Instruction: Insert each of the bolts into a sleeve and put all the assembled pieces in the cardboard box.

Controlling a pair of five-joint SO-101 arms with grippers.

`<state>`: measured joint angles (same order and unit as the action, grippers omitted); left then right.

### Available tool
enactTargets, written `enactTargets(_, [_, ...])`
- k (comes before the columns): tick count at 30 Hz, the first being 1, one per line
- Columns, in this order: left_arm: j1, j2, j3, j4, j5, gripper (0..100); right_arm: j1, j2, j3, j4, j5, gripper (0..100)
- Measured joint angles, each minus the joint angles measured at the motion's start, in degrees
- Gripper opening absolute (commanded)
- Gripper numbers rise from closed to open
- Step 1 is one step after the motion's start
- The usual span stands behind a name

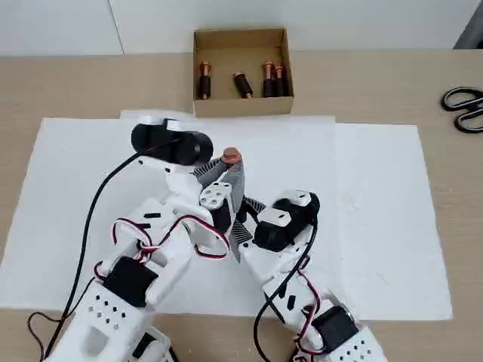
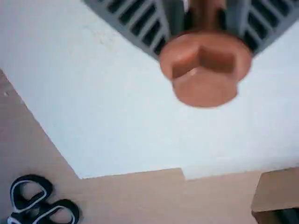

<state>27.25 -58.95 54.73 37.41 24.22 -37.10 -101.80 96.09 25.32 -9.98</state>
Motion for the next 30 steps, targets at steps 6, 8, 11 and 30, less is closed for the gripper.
enactTargets(6, [0.0,0.0,0.0,0.79,0.18,1,0.0,0.0,0.0,0.0,0.0,0.4])
enactTargets(8, [0.0,0.0,0.0,2.02,0.18,1,0.0,0.0,0.0,0.09,0.0,0.4])
enactTargets(11, [0.09,0.0,0.0,3.96,0.18,1,-0.09,0.0,0.0,0.09,0.0,0.4])
enactTargets(30, [3.25,0.0,0.0,11.16,-1.85,1,-0.18,0.0,0.0,0.09,-0.09,0.4])
